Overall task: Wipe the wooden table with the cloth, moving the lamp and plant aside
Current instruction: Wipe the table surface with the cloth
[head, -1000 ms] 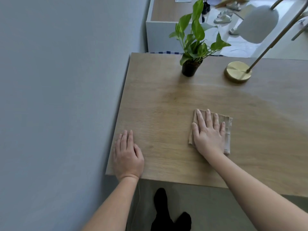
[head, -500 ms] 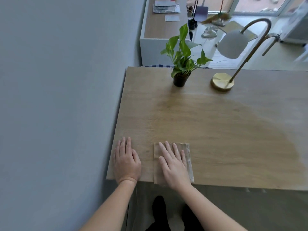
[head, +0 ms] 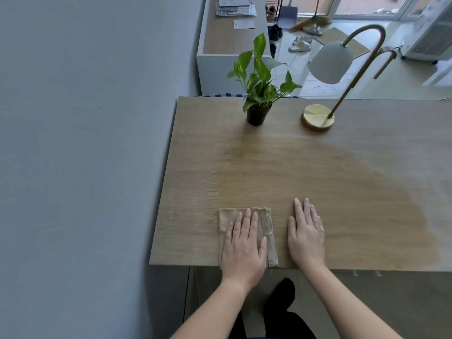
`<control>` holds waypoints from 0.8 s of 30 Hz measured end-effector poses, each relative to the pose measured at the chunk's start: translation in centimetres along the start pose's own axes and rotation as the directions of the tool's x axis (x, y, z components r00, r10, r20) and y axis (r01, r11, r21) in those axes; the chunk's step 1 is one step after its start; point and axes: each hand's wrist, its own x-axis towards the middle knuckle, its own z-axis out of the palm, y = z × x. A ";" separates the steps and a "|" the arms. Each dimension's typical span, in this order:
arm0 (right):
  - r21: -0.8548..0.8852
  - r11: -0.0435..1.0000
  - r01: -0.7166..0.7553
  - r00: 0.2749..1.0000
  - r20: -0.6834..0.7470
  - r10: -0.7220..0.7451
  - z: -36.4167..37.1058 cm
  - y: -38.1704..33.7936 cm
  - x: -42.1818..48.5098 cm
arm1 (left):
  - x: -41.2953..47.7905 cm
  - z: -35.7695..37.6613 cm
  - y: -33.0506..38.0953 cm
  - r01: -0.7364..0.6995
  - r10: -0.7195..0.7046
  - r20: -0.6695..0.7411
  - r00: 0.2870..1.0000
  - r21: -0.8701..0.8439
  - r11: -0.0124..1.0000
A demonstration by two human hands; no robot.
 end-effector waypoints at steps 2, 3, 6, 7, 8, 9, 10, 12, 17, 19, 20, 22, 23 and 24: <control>-0.096 0.995 0.041 0.999 -0.015 -0.043 0.8 0.8 -0.3 | 0.1 0.3 -0.2 0.008 -0.009 0.005 1.000 0.061 0.998; -0.111 0.993 0.038 0.999 -0.026 -0.041 0.9 0.9 -0.4 | 0.5 0.1 -0.7 0.001 -0.002 0.009 1.000 0.072 0.997; -0.145 0.989 0.021 0.998 -0.048 -0.028 1.1 0.7 -0.3 | 3.6 -2.2 -4.1 0.049 -0.052 0.031 0.998 0.104 0.993; -0.157 0.987 0.018 0.998 -0.054 -0.027 1.3 0.6 -0.4 | 4.9 -3.3 -6.1 0.102 -0.105 0.016 0.994 0.135 0.986; -0.168 0.986 0.020 0.998 -0.060 -0.031 1.5 0.5 -0.4 | 6.1 -4.3 -8.4 0.171 -0.172 -0.006 0.985 0.151 0.974; -0.179 0.984 0.019 0.998 -0.062 -0.030 1.7 0.6 -0.4 | 6.8 -5.1 -10.5 0.240 -0.239 -0.022 0.971 0.144 0.960; -0.188 0.982 0.017 0.998 -0.063 -0.029 1.7 0.6 -0.4 | 6.8 -5.7 -12.1 0.282 -0.281 -0.027 0.959 0.127 0.951; -0.198 0.980 0.011 0.998 -0.053 -0.022 1.7 0.6 -0.6 | 4.5 -5.4 -13.7 0.286 -0.284 -0.028 0.958 0.103 0.953; -0.187 0.982 0.010 1.000 0.004 -0.009 1.6 -2.5 0.4 | -4.6 -3.4 -12.8 0.251 -0.251 -0.018 0.968 0.137 0.958; -0.174 0.983 0.052 0.999 0.011 -0.051 1.9 -5.0 2.1 | -5.2 -3.3 -13.0 0.252 -0.254 -0.007 0.967 0.146 0.957; -0.163 0.984 0.065 0.998 0.014 -0.064 2.2 -6.2 3.4 | -5.0 -3.4 -13.1 0.252 -0.256 0.000 0.967 0.157 0.955; -0.140 0.989 0.043 0.999 0.039 -0.038 2.9 -8.3 5.7 | -3.6 -3.9 -13.4 0.248 -0.254 0.013 0.967 0.167 0.954; -0.141 0.990 0.010 0.999 0.051 -0.003 3.3 -9.0 6.5 | -2.4 -4.3 -13.9 0.248 -0.255 0.018 0.967 0.164 0.955; -0.156 0.987 -0.025 0.998 0.051 0.033 3.7 -9.5 7.0 | -0.8 -4.8 -14.6 0.254 -0.261 0.026 0.965 0.156 0.954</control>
